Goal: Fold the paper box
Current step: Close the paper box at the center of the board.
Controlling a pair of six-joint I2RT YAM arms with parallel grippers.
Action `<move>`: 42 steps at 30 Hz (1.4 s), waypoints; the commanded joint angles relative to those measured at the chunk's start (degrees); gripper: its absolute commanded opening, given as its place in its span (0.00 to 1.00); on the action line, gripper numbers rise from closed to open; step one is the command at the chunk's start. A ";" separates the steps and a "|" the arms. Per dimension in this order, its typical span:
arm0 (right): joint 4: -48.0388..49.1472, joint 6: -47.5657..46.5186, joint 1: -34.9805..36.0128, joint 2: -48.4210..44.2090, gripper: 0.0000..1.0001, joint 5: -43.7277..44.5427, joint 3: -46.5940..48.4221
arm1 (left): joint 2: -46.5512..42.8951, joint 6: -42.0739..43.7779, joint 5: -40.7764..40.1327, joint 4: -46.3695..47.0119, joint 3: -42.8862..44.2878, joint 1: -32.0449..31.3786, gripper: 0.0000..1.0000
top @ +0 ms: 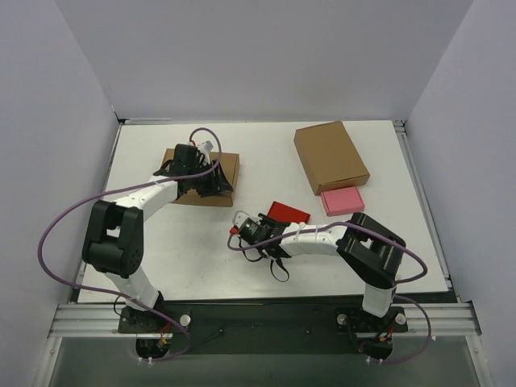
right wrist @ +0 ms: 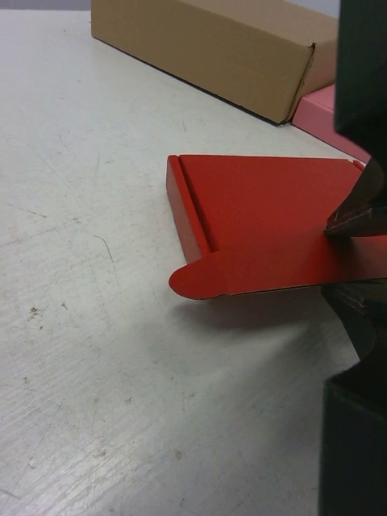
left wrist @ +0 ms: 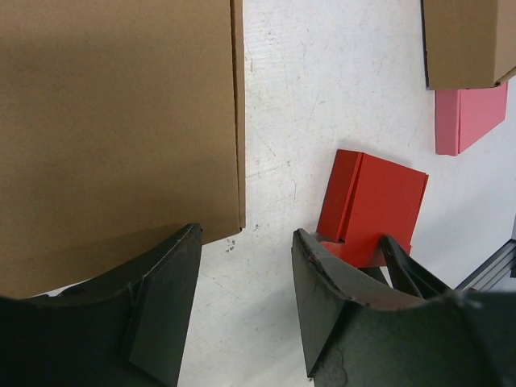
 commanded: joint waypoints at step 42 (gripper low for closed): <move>-14.97 0.52 -3.58 -7.81 0.09 -7.47 6.28 | 5.12 -4.37 12.85 6.52 5.26 -8.17 0.58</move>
